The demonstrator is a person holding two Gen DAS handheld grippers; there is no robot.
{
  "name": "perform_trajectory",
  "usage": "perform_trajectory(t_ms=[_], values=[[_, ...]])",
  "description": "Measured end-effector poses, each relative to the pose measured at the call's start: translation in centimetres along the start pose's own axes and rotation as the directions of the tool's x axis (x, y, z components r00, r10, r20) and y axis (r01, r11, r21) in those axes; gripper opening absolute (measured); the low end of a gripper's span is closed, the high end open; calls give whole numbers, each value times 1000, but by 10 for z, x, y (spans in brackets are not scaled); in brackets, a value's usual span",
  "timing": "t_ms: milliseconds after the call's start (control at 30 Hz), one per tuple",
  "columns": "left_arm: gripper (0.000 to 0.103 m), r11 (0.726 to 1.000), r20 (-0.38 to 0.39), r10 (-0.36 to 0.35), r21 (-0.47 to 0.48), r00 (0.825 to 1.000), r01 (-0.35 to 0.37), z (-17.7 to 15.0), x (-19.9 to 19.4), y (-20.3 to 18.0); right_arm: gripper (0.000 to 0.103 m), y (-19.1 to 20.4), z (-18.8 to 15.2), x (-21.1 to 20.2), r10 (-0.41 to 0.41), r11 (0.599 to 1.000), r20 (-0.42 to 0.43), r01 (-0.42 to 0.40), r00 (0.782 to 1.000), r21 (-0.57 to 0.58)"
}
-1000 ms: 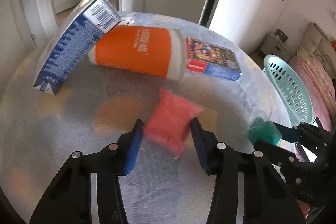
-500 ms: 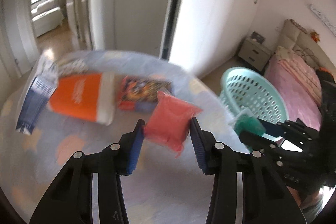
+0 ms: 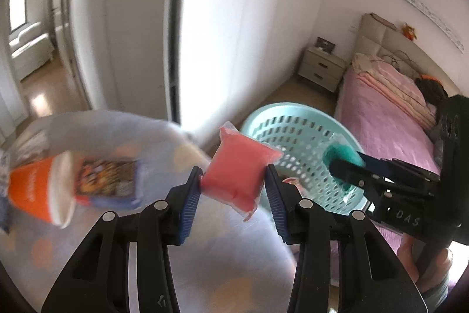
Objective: Collect trash
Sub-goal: 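Carry both packets over the teal basket and open both tools to drop them, then grasp the white milk carton on the table with the left tool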
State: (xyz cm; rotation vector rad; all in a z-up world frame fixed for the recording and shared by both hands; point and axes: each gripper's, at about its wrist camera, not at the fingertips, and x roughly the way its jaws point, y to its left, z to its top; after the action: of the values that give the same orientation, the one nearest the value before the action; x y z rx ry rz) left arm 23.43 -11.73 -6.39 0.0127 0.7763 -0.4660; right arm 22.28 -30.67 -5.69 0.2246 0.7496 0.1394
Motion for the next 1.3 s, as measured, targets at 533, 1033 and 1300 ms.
perform_trajectory(t_ms=[533,1033,1300], values=[[42,993,-96,-106,42,990,111,28,92,-73,38,-101,20,3,-133,962,2,129,991,240],[61,993,-67,-121,-16,990,120,25,90,-50,54,-109,26,14,-135,953,7,128,991,274],[61,993,-1,-113,-30,994,113,17,42,-33,54,-71,25,0,-94,974,32,86,995,210]])
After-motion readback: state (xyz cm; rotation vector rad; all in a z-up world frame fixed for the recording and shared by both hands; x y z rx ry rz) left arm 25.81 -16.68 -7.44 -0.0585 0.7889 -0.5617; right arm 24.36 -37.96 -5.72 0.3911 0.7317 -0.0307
